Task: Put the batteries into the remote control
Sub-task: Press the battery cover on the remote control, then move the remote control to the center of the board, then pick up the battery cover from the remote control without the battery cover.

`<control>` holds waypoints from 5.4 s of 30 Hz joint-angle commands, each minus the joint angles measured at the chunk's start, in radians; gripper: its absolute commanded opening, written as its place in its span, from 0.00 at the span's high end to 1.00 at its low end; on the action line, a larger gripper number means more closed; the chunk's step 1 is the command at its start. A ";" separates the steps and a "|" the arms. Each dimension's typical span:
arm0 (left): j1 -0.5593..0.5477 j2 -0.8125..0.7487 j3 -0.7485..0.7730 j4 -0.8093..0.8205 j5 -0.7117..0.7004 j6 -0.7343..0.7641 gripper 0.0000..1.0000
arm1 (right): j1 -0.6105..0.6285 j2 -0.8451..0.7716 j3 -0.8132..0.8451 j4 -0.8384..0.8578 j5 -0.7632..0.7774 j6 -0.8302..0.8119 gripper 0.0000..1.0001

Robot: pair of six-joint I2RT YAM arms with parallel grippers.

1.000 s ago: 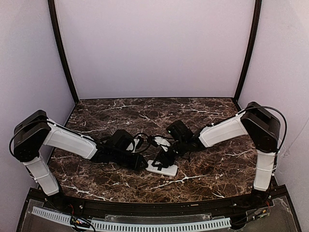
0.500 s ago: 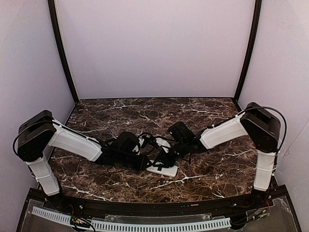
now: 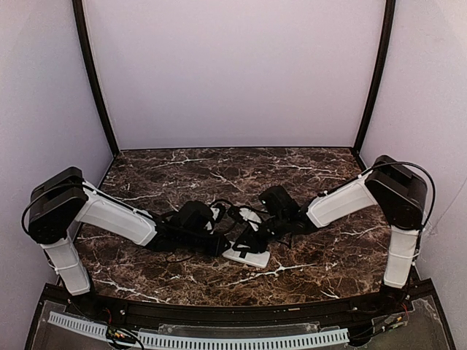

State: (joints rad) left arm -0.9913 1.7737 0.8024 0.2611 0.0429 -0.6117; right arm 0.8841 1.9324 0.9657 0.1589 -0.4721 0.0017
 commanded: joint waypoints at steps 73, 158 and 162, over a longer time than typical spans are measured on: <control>-0.023 0.168 0.001 -0.109 0.344 0.054 0.83 | 0.102 -0.033 -0.110 -0.224 0.268 -0.204 0.65; 0.091 -0.159 -0.339 0.274 0.294 -0.063 0.37 | -0.135 -0.083 0.012 -0.354 -0.250 -0.066 0.34; 0.114 -0.137 -0.342 0.275 0.317 -0.104 0.40 | -0.102 -0.117 -0.038 -0.359 -0.257 -0.054 0.35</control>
State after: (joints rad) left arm -0.8982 1.6100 0.4828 0.5541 0.3256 -0.6449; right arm 0.7467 1.8553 0.9806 -0.1818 -0.6907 -0.0738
